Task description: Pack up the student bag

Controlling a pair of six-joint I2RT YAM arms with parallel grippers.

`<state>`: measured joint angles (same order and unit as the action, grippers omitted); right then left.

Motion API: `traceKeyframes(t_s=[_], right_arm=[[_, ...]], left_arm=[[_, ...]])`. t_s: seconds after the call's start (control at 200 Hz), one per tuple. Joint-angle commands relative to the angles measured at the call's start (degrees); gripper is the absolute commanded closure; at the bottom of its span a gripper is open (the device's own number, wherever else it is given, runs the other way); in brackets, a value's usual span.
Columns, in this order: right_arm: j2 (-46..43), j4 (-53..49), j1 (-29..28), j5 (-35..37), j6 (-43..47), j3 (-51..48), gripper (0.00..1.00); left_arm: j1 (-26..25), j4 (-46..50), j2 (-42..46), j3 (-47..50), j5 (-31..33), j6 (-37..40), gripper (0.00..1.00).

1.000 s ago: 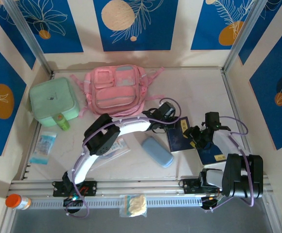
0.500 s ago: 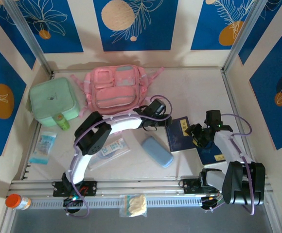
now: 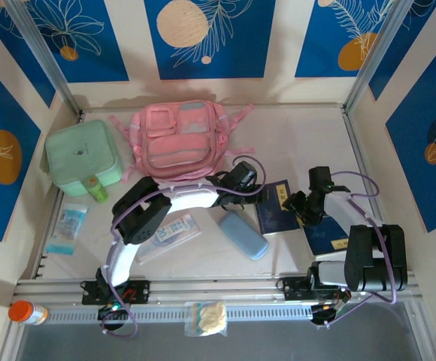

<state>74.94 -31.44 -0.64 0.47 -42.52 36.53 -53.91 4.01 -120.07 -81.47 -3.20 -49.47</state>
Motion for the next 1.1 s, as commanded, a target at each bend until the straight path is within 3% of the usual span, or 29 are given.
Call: traceKeyframes(t_s=[0.0,0.16,0.38,0.55,0.685,0.78,1.095], right_arm=[[-1.97,-0.43,-4.22,-1.36,-3.93,-1.18,0.42],[-3.37,-0.72,-11.17,0.61,-8.14,-0.44,0.41],[-6.22,-4.07,-5.91,1.92,-4.01,1.00,0.39],[-3.96,-4.07,-0.70,-0.43,-0.91,0.12,0.38],[-1.84,-2.20,-1.44,-2.23,-0.89,0.26,0.37],[-0.21,-0.61,-2.42,-3.17,-1.11,-0.02,0.36],[3.30,2.41,-6.75,-5.49,-2.17,1.18,0.37]], left_arm=[[-0.07,-1.46,-3.17,-3.09,-0.23,1.28,0.35],[1.67,-1.27,-6.77,-8.18,0.52,4.57,0.35],[4.16,0.83,-5.26,-8.20,-0.05,7.90,0.36],[3.32,0.83,-1.15,-3.03,-3.37,4.15,0.38],[1.56,-1.53,1.31,1.83,-1.81,0.07,0.40],[0.97,-5.45,0.70,3.76,-4.55,-2.74,0.43],[0.30,-4.30,-1.57,2.62,-3.08,-2.75,0.46]])
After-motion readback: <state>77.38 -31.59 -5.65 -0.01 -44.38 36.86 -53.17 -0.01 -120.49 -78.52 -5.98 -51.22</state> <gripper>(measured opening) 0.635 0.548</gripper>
